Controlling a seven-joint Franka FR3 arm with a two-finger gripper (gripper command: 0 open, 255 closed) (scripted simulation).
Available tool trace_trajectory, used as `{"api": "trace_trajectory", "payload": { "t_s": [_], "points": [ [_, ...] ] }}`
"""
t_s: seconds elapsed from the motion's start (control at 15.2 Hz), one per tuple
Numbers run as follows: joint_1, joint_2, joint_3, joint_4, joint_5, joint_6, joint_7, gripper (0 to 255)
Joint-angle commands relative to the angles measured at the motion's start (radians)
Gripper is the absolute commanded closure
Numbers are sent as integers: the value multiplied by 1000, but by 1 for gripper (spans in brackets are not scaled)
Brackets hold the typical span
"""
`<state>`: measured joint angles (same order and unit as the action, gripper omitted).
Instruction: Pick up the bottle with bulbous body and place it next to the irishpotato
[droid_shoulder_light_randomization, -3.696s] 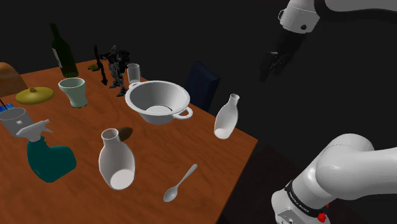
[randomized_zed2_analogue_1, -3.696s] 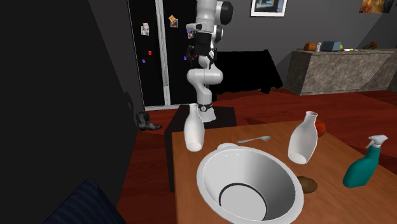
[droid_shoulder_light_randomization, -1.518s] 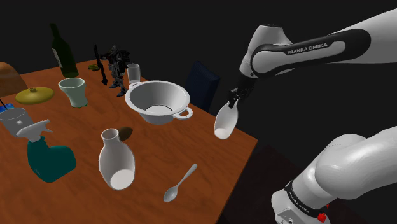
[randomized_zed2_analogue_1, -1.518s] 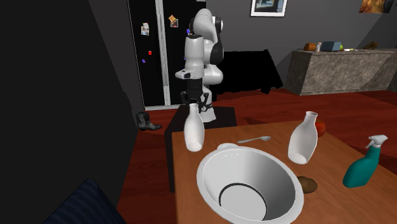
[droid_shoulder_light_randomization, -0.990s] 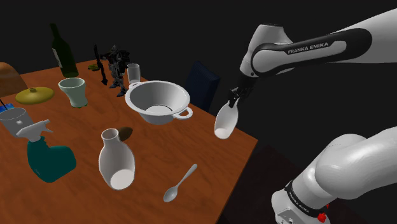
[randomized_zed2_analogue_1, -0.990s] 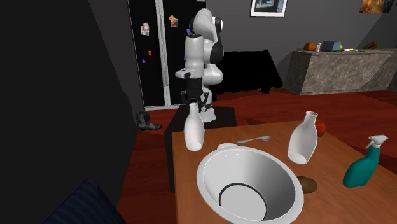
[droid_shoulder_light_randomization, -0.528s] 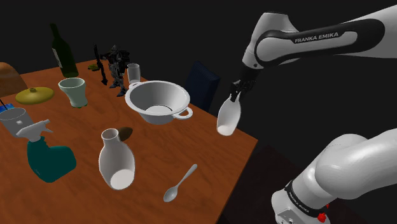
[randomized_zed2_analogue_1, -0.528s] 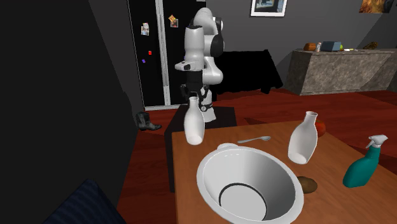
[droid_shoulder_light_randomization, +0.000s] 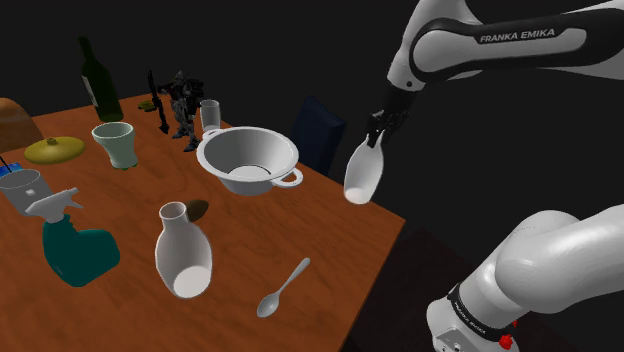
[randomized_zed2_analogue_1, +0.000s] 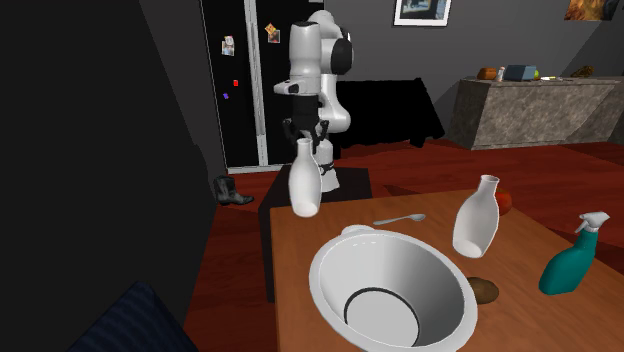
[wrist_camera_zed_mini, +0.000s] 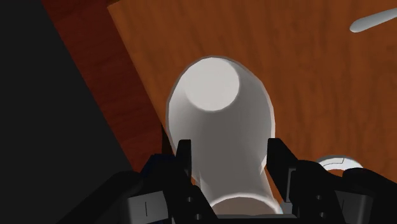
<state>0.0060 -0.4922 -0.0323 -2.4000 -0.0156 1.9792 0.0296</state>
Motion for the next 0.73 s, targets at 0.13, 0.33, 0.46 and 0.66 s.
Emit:
{"api": "trace_trajectory", "payload": {
  "t_s": [0.13, 0.33, 0.46, 0.66],
  "points": [
    [0, -6, 0, 48, 0, -54, 0, 255],
    [0, -9, 1, 87, 1, -95, 0, 255],
    [0, -9, 1, 113, 1, -122, 0, 255],
    [1, -8, 2, 154, 1, -162, 0, 255]
  ]
}}
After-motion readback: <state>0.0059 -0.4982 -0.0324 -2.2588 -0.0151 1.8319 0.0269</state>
